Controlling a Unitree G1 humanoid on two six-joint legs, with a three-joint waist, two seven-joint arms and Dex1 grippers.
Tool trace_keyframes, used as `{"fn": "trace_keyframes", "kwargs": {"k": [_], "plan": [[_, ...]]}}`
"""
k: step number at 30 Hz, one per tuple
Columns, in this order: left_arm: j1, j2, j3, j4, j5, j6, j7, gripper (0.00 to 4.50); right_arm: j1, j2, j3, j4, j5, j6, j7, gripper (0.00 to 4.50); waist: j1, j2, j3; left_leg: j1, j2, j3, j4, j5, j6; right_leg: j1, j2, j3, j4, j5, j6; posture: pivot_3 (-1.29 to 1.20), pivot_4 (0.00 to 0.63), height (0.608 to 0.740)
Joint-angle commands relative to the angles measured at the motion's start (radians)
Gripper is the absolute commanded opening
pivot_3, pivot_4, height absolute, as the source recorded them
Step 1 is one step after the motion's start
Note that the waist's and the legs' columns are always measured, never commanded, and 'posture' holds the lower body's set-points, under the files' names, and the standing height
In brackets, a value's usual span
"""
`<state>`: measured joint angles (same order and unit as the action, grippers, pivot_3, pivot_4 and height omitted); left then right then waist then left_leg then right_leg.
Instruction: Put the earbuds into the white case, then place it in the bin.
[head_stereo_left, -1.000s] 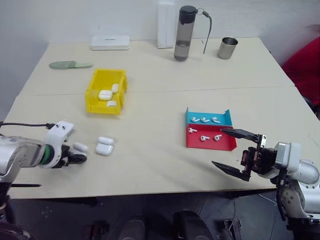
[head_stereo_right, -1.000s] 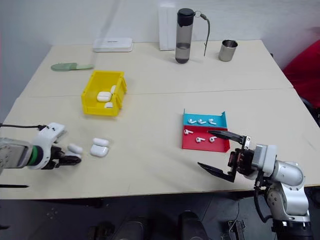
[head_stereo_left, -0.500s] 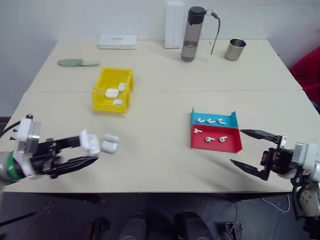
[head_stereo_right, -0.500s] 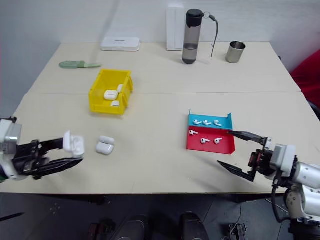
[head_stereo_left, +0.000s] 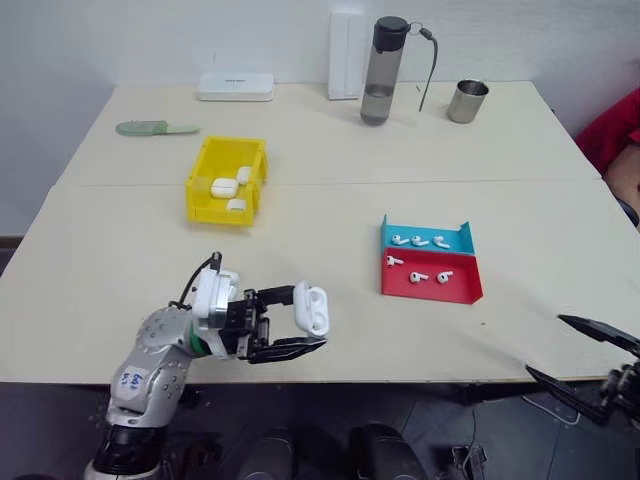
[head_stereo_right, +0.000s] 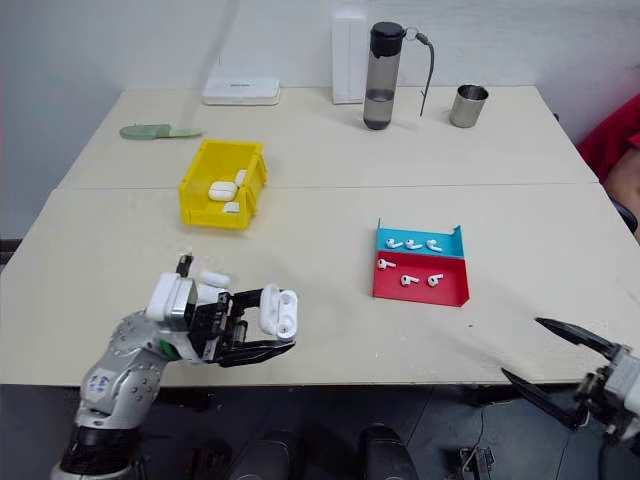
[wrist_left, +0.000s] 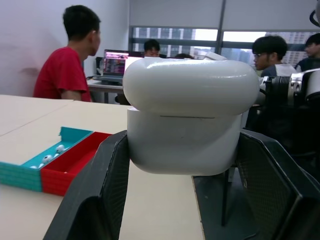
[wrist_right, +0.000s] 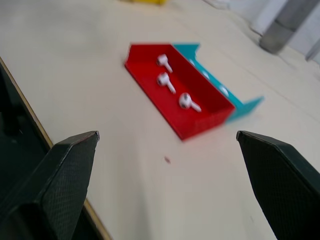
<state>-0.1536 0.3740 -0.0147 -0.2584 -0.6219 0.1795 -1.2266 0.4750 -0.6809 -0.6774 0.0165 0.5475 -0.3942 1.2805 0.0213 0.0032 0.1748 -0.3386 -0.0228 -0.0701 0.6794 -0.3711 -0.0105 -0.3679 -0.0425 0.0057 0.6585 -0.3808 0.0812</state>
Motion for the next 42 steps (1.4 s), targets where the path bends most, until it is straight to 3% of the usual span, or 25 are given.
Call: {"fn": "trace_keyframes", "kwargs": {"k": [1,3,7,10,13,16,20,28,42], "plan": [[-0.021,-0.048,-0.029,0.044,0.004,-0.078,-0.023,2.77,0.05,-0.025,-0.056,-0.006,-0.089,0.028,-0.102,4.5,-0.001,0.0,0.0,0.0,0.0,0.0,0.0,0.0,0.0,0.0,0.0,0.0,-0.001,0.0,0.0,0.0,0.15,0.74],[-0.03,-0.055,-0.034,0.06,0.002,-0.082,-0.025,2.77,0.041,-0.067,-0.045,-0.038,-0.152,0.05,-0.146,4.5,-0.004,0.0,0.0,0.0,0.0,0.001,0.0,0.0,0.001,0.001,0.0,0.001,-0.001,0.0,0.0,0.0,0.15,0.74],[-0.018,-0.036,-0.043,0.071,0.015,-0.092,-0.032,2.77,-0.053,-0.236,0.049,-0.221,-0.072,0.271,-0.119,4.5,-0.018,0.002,-0.001,0.001,0.0,0.002,0.001,0.0,0.0,0.001,0.0,0.002,-0.001,0.0,0.0,0.0,0.15,0.74],[-0.01,-0.032,-0.061,0.077,0.044,-0.123,-0.029,2.77,-0.264,-0.466,0.237,-0.319,-0.066,0.549,-0.121,4.5,-0.032,0.008,0.001,0.003,0.0,0.003,0.001,-0.001,0.002,0.005,0.0,0.003,-0.004,0.0,0.0,0.0,0.15,0.74],[-0.013,-0.043,-0.069,0.077,0.051,-0.131,-0.007,2.77,-0.45,-0.541,0.393,-0.302,-0.116,0.615,-0.106,4.5,-0.017,0.006,0.001,0.004,0.0,0.0,0.003,-0.001,0.003,0.005,0.0,0.0,-0.005,0.0,0.0,0.0,0.15,0.74],[-0.012,-0.042,-0.086,0.067,0.051,-0.124,-0.002,2.77,-0.711,-0.533,0.593,-0.217,-0.212,0.665,-0.074,4.1,0.007,0.004,0.002,0.001,0.001,-0.006,0.002,-0.001,0.001,0.003,0.0,-0.003,-0.004,0.0,0.0,0.0,0.15,0.74],[-0.006,-0.045,-0.099,0.058,0.059,-0.13,0.01,2.77,-0.915,-0.482,0.768,-0.097,-0.339,0.636,-0.02,2.87,0.007,0.004,0.002,-0.018,-0.003,-0.006,0.006,-0.002,0.002,-0.016,-0.002,-0.002,-0.002,0.002,0.004,0.0,0.15,0.74],[-0.003,-0.036,-0.108,0.057,0.08,-0.151,0.026,2.77,-1.096,-0.4,0.932,0.053,-0.495,0.545,0.075,2.87,0.0,0.004,0.002,-0.022,-0.002,-0.002,0.005,-0.001,0.002,-0.025,-0.002,-0.002,0.004,0.003,0.005,0.0,0.15,0.74],[0.038,-0.032,-0.129,0.018,0.094,-0.162,0.06,2.77,-1.184,-0.318,0.979,0.207,-0.612,0.444,0.12,2.87,-0.001,0.004,0.002,-0.022,-0.002,-0.002,0.007,-0.001,0.002,-0.024,-0.003,-0.001,0.004,0.003,0.005,0.0,0.15,0.74]]}}
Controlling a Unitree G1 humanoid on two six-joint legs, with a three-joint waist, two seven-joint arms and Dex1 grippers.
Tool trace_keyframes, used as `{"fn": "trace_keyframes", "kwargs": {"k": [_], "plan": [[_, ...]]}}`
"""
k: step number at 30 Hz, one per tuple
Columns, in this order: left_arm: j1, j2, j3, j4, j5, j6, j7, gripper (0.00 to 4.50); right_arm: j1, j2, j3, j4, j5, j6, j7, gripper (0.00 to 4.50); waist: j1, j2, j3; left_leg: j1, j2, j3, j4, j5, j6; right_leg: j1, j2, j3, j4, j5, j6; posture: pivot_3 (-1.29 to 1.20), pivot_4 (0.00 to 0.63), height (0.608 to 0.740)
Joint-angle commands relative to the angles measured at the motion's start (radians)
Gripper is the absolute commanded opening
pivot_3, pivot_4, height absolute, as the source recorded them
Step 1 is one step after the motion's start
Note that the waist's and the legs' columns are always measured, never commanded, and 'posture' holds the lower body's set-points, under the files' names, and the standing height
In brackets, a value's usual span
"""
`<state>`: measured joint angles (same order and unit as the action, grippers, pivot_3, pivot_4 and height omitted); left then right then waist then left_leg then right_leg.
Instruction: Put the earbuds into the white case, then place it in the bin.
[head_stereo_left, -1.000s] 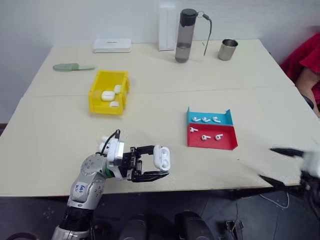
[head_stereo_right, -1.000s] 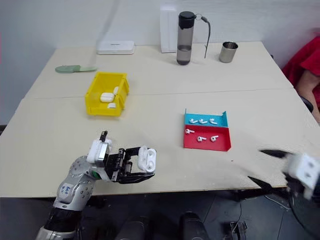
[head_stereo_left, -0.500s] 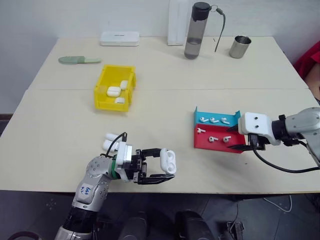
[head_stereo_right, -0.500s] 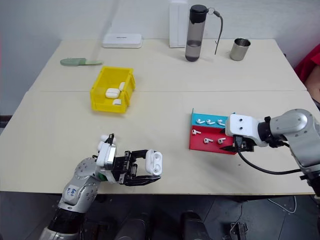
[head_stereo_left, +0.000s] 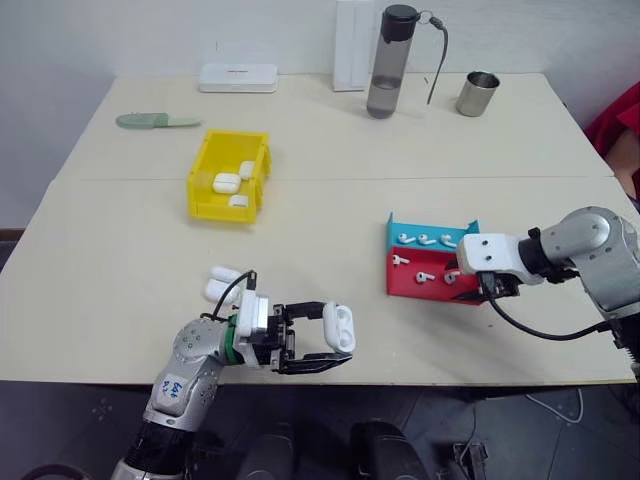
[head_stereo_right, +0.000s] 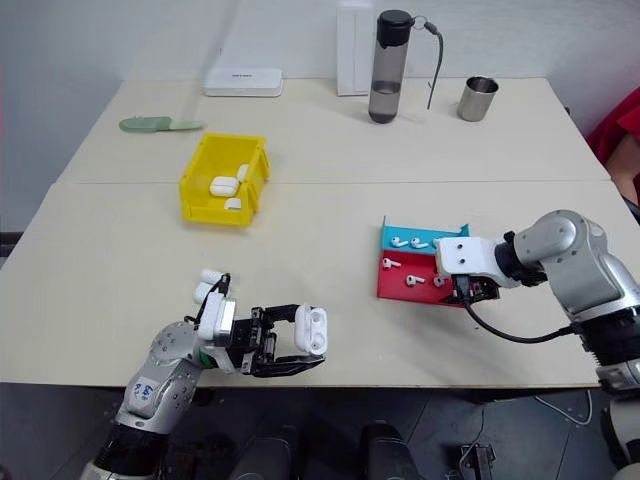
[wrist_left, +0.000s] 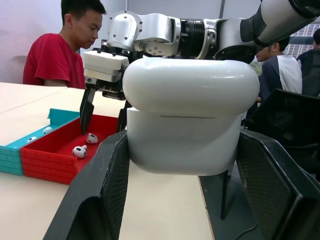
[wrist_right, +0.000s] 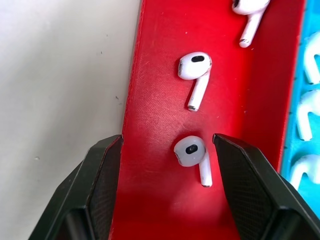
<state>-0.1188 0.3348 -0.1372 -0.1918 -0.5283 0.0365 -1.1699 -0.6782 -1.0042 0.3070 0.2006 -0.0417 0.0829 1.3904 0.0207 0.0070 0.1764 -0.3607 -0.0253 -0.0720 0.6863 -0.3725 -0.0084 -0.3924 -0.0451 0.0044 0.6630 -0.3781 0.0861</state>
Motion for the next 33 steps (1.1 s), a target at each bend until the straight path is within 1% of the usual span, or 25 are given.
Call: {"fn": "trace_keyframes", "kwargs": {"k": [1,10,19,22,26,33], "plan": [[0.003,0.006,-0.007,-0.048,0.002,-0.022,0.004,2.77,-0.04,0.012,0.001,0.042,-0.033,-0.047,0.013,2.87,0.0,0.0,0.0,0.0,0.0,0.0,0.0,0.0,0.0,0.0,0.0,0.0,0.0,0.0,0.0,0.0,0.15,0.74],[0.003,0.007,-0.009,-0.046,0.007,-0.031,0.011,2.77,-0.123,0.065,0.039,0.188,-0.107,-0.154,0.04,2.87,-0.003,0.0,0.0,0.0,0.0,0.0,0.001,0.0,0.0,0.0,0.0,0.0,0.0,0.0,0.0,0.0,0.15,0.74],[0.007,0.016,-0.005,-0.044,0.007,-0.035,0.012,2.77,-0.161,0.092,0.045,0.266,-0.132,-0.189,0.064,2.87,-0.005,0.0,0.0,0.0,0.0,0.0,0.006,0.0,0.0,0.001,0.0,0.0,0.002,0.0,0.0,0.0,0.15,0.74],[0.005,0.018,-0.007,-0.041,0.009,-0.038,0.013,2.77,-0.166,0.097,0.044,0.277,-0.135,-0.193,0.075,2.32,-0.005,0.0,0.0,0.0,0.0,0.0,0.007,0.0,0.0,0.001,0.0,0.0,0.003,0.0,0.0,0.0,0.15,0.74],[0.005,0.02,-0.008,-0.039,0.011,-0.041,0.015,2.77,-0.172,0.1,0.048,0.287,-0.144,-0.194,0.087,0.91,-0.007,0.0,0.0,0.0,0.0,0.0,0.007,0.0,0.0,0.001,0.0,0.0,0.004,0.0,0.0,0.0,0.15,0.74],[0.005,0.021,-0.007,-0.038,0.013,-0.042,0.017,2.77,-0.176,0.107,0.047,0.293,-0.151,-0.198,0.105,0.91,-0.008,0.0,0.0,0.0,0.0,0.0,0.007,0.0,0.0,0.001,0.0,0.0,0.005,0.0,0.0,0.0,0.15,0.74]]}}
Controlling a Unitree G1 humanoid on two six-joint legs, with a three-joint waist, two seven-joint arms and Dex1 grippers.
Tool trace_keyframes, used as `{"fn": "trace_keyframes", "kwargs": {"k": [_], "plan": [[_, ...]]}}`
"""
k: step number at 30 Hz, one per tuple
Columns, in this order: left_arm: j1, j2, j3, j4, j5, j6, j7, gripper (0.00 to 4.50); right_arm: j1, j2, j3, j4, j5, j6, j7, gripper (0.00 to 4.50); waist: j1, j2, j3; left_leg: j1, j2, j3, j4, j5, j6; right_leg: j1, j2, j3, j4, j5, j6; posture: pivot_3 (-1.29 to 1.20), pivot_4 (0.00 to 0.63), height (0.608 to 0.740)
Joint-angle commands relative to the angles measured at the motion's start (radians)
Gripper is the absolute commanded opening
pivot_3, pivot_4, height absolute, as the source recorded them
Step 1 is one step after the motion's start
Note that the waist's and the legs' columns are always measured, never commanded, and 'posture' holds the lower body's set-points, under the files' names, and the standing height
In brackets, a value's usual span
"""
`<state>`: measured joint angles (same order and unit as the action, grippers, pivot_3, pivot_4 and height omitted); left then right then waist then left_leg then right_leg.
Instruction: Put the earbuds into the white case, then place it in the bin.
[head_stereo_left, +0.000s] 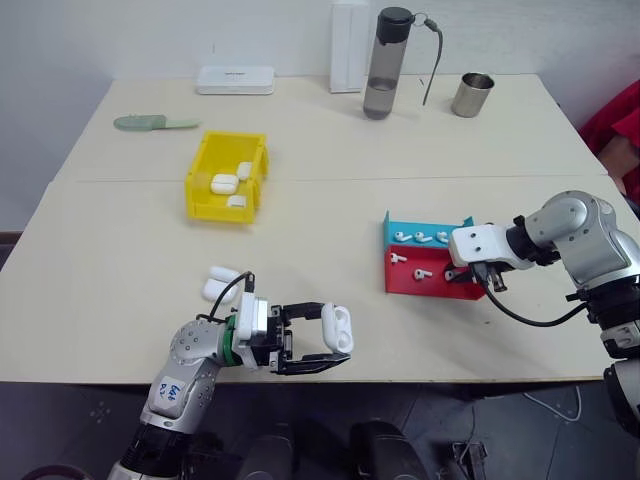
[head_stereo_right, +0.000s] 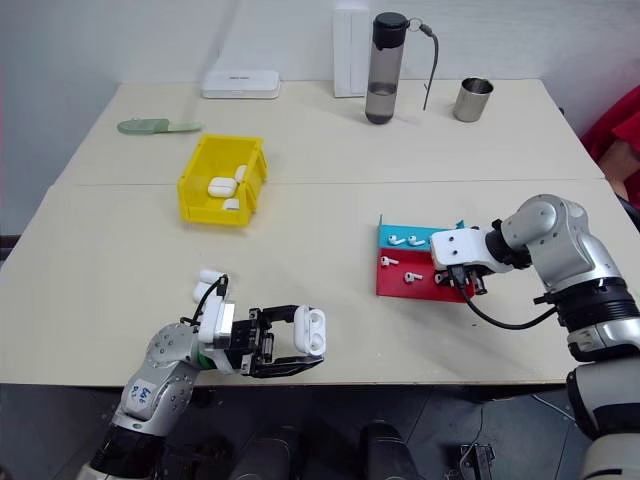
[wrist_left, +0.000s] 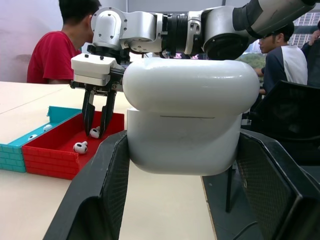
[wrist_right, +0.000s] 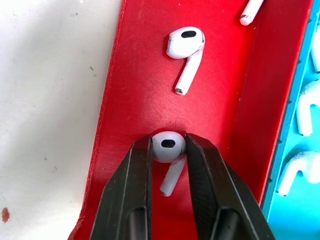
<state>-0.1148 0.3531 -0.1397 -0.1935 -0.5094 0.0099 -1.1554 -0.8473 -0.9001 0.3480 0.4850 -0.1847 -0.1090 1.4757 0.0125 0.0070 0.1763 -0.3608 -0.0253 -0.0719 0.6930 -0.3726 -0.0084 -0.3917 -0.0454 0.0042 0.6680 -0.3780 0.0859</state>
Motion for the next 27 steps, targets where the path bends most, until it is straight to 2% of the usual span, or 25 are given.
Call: {"fn": "trace_keyframes", "kwargs": {"k": [1,3,6,10,13,18,20,23,27], "plan": [[0.0,0.002,-0.004,-0.035,-0.005,-0.016,0.002,2.77,-0.008,0.005,0.005,0.01,-0.009,-0.006,0.02,0.91,0.0,0.0,0.0,0.0,0.0,0.0,0.0,0.0,0.0,0.0,0.0,0.0,0.0,0.0,0.0,0.0,0.15,0.74],[-0.001,0.002,-0.004,-0.034,-0.005,-0.016,0.001,2.77,-0.009,0.006,0.005,0.012,-0.008,-0.006,0.023,0.91,0.0,0.0,0.0,0.0,0.0,0.0,0.0,0.0,0.0,0.0,0.0,0.0,0.0,0.0,0.0,0.0,0.15,0.74],[-0.006,0.0,-0.004,-0.031,-0.005,-0.019,0.0,2.77,-0.01,0.01,0.001,0.017,-0.006,-0.006,0.021,0.5,-0.001,0.0,0.0,0.0,0.0,0.0,0.0,0.0,0.0,0.0,0.0,0.0,0.0,0.0,0.0,0.0,0.15,0.74],[-0.022,-0.003,-0.002,-0.024,-0.008,-0.022,-0.005,2.77,-0.007,0.014,-0.03,0.008,0.026,-0.006,0.006,0.5,-0.002,0.0,0.0,0.0,0.0,0.0,0.0,0.0,0.0,0.0,0.0,0.0,0.0,0.0,0.0,0.0,0.15,0.74],[-0.048,-0.012,0.011,-0.017,-0.036,-0.011,-0.008,2.77,0.004,0.008,-0.096,-0.049,0.122,0.02,0.021,0.5,0.0,0.0,0.0,0.0,0.0,0.0,0.0,0.0,0.0,0.0,0.0,0.0,0.001,0.0,0.0,0.0,0.15,0.74],[-0.132,-0.033,0.046,0.023,-0.103,0.03,-0.014,2.77,0.083,0.037,-0.328,-0.218,0.462,0.132,0.033,0.5,0.001,0.0,0.0,-0.005,0.0,-0.001,0.005,0.0,0.0,-0.004,0.0,-0.001,0.002,0.0,0.0,0.0,0.15,0.74],[-0.164,-0.031,0.055,0.037,-0.131,0.058,-0.027,2.77,0.139,0.072,-0.437,-0.334,0.653,0.292,-0.005,0.5,0.003,0.0,0.0,-0.007,0.0,-0.002,0.006,0.0,0.0,-0.005,0.0,-0.002,0.003,0.0,0.0,0.0,0.15,0.74],[-0.221,-0.022,0.07,0.067,-0.188,0.132,-0.057,2.77,0.222,0.192,-0.569,-0.56,0.908,0.461,-0.195,0.5,0.006,0.0,0.0,-0.008,0.0,-0.003,0.006,0.0,0.0,-0.005,0.0,-0.003,0.005,0.0,0.0,0.0,0.15,0.74],[-0.296,-0.039,0.092,0.116,-0.218,0.169,-0.073,2.77,0.306,0.325,-0.587,-0.792,1.039,0.547,-0.411,0.5,0.004,0.0,0.0,-0.008,0.0,-0.003,0.006,0.0,0.0,-0.005,0.0,-0.003,0.006,0.0,0.0,0.0,0.15,0.74]]}}
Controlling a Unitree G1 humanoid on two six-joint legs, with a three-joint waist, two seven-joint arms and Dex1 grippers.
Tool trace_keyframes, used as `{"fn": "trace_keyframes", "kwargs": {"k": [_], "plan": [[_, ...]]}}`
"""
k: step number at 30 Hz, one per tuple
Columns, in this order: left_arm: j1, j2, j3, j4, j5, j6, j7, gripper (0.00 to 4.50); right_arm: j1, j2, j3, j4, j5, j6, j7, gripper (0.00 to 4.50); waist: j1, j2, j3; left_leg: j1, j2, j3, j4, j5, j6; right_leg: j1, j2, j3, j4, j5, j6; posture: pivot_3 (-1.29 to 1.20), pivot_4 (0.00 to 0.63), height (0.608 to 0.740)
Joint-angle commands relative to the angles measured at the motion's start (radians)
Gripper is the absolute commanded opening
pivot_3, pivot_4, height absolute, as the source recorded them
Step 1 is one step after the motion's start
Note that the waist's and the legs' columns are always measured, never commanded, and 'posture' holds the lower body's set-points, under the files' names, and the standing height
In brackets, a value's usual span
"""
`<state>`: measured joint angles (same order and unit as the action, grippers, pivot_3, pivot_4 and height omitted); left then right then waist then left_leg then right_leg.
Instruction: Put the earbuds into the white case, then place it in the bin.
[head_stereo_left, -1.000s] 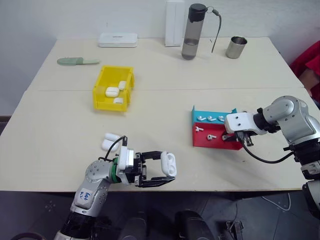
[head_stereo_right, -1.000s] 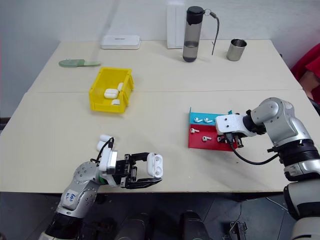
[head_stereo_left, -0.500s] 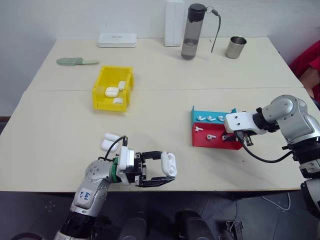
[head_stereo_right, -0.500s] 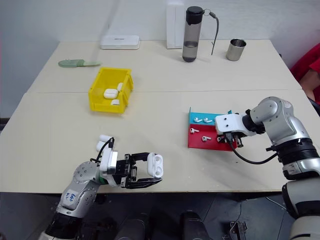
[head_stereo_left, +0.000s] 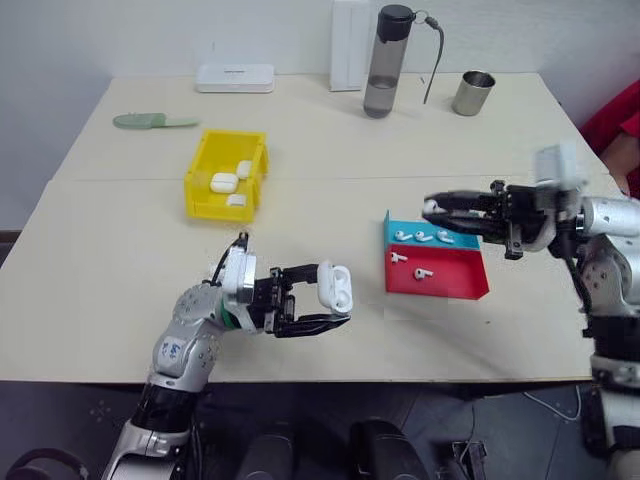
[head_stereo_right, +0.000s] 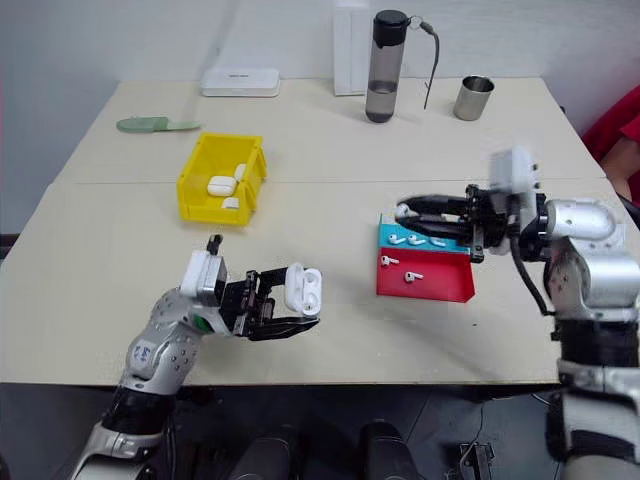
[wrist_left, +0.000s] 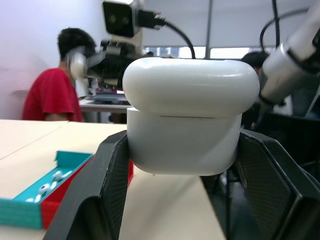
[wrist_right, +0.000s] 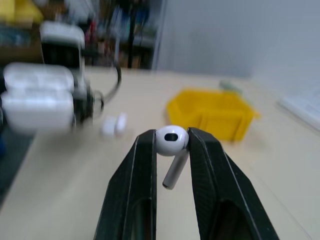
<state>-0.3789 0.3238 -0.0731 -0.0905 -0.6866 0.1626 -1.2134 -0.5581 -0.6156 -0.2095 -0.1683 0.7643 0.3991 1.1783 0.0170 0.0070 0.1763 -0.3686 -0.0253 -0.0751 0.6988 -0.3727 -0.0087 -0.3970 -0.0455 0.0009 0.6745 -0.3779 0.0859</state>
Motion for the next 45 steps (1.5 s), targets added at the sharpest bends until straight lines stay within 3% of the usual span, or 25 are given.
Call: {"fn": "trace_keyframes", "kwargs": {"k": [1,4,12,30,45], "plan": [[-0.047,-0.01,0.025,0.017,-0.055,0.043,-0.02,2.77,0.032,0.072,-0.017,-0.18,0.102,0.036,-0.145,0.5,-0.001,0.0,0.0,0.0,0.0,0.0,0.0,0.0,0.0,0.0,0.0,0.0,0.0,0.0,0.0,0.0,0.15,0.74],[-0.083,0.001,0.019,0.019,-0.08,0.123,-0.031,2.77,0.081,0.142,0.018,-0.263,0.11,0.012,-0.193,0.5,-0.004,0.0,0.0,0.0,-0.001,0.0,0.0,0.0,0.0,0.0,0.0,0.0,0.0,0.0,0.0,0.0,0.15,0.74],[-0.127,-0.048,0.031,0.044,-0.049,0.09,-0.039,2.77,0.165,0.216,0.085,-0.303,0.059,-0.087,-0.181,0.5,-0.013,0.0,0.0,0.0,-0.002,-0.001,0.0,0.0,0.0,0.0,0.0,0.0,0.0,0.0,0.0,0.0,0.15,0.74],[-0.114,-0.043,-0.007,0.033,-0.013,0.102,-0.065,2.77,0.167,0.272,0.23,-0.27,-0.023,-0.187,-0.157,0.5,-0.021,0.0,0.0,0.001,-0.002,-0.001,0.0,0.0,0.0,0.0,0.0,0.0,0.001,0.0,0.0,0.0,0.15,0.74],[-0.117,-0.058,0.016,0.03,-0.021,0.091,-0.05,2.77,0.194,0.251,0.209,-0.195,-0.033,-0.229,-0.109,0.5,-0.021,0.0,0.0,0.001,-0.002,-0.001,0.0,0.0,0.0,0.0,0.0,0.0,0.001,0.0,0.0,0.0,0.15,0.74]]}}
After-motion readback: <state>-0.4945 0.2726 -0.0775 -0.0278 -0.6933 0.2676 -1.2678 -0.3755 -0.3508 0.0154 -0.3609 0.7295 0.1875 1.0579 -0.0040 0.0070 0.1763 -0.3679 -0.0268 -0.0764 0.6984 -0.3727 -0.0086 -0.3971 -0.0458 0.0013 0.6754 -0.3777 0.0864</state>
